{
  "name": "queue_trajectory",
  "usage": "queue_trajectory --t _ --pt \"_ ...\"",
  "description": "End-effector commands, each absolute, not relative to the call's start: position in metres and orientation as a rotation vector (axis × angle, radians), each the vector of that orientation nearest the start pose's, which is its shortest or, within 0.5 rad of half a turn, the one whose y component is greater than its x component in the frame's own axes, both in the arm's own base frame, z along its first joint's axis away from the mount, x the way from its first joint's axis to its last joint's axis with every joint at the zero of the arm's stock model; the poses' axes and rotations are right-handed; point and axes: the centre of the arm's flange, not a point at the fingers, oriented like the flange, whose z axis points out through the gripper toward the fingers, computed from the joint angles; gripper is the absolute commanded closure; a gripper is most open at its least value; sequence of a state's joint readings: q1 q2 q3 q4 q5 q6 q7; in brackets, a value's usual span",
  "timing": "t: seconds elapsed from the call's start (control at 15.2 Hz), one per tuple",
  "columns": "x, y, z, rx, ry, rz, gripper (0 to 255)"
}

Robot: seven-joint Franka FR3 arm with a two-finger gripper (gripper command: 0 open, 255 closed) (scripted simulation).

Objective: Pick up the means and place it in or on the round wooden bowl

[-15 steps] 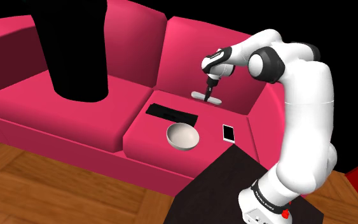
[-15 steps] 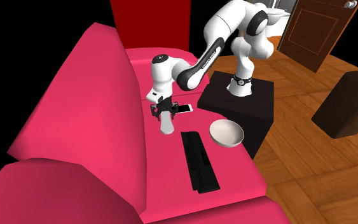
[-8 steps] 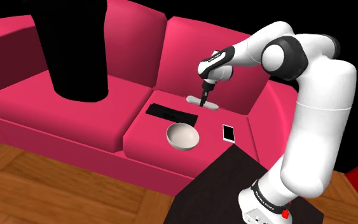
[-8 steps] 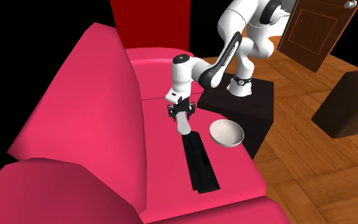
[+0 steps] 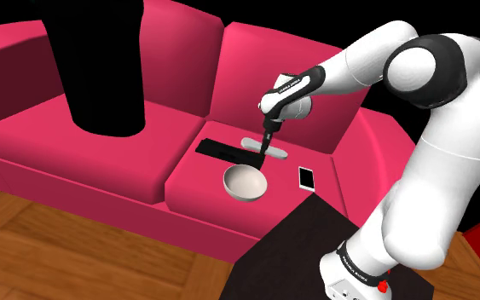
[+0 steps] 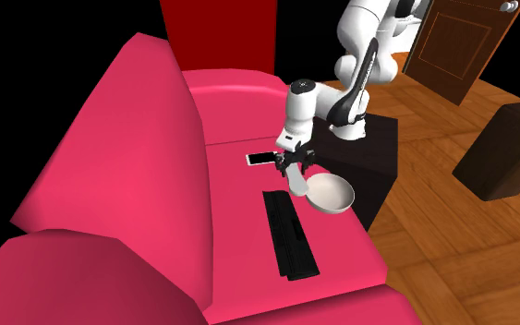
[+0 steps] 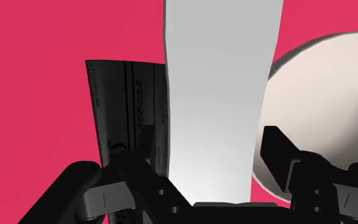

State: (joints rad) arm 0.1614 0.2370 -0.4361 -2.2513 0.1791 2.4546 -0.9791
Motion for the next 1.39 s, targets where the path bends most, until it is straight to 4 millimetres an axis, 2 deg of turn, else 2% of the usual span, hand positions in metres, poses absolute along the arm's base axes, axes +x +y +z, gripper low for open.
queue_trajectory --t 0.0,0.59,1.32 --pt "0.511 -0.122 0.27 -3.0 -0.886 -0.006 255" --pt "0.47 -0.007 0.272 -3.0 -0.886 -0.006 255" --pt "0.47 -0.007 0.214 -3.0 -0.886 -0.006 255"
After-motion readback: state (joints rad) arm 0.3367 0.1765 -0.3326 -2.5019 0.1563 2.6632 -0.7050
